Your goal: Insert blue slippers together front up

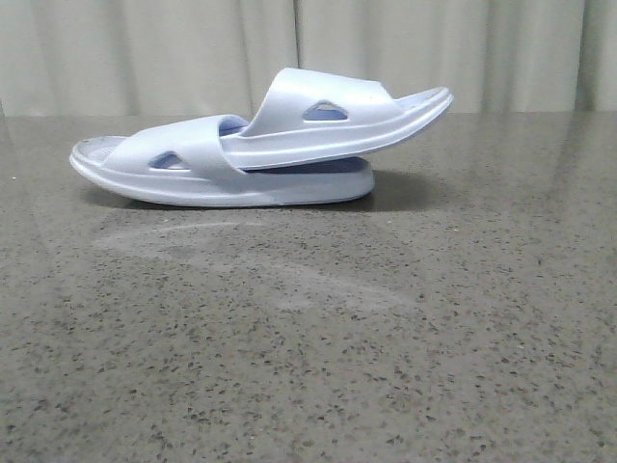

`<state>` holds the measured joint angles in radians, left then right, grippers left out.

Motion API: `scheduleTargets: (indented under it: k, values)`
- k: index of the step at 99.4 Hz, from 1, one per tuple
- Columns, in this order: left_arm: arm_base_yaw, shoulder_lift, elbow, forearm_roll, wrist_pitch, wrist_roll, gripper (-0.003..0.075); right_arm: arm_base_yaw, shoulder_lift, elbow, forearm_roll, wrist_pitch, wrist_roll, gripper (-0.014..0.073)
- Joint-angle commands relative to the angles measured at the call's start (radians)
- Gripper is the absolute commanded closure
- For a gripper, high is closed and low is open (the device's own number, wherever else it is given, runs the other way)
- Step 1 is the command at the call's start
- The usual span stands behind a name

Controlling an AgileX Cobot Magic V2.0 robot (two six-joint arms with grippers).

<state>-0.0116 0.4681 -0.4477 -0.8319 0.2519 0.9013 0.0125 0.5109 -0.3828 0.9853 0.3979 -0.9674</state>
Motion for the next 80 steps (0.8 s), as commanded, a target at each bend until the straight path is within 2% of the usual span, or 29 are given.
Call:
scheduleTargets:
  k: [1,28,52,80]
  values:
    - [-0.01,-0.042,0.015,-0.055,-0.067,-0.009,0.0705,0.001,-0.052,0.034,0.062,-0.074,-0.011,0.0672]
    - [-0.01,-0.179,0.077,-0.089,-0.033,-0.007,0.0705,0.001,-0.104,0.101,0.12,-0.128,-0.011,0.0672]
    - [-0.01,-0.179,0.077,-0.111,-0.031,-0.011,0.0705,0.001,-0.104,0.101,0.176,-0.134,-0.011,0.0672]
    - [-0.01,-0.179,0.077,-0.111,-0.026,-0.011,0.0705,0.001,-0.104,0.101,0.177,-0.132,-0.011,0.0672]
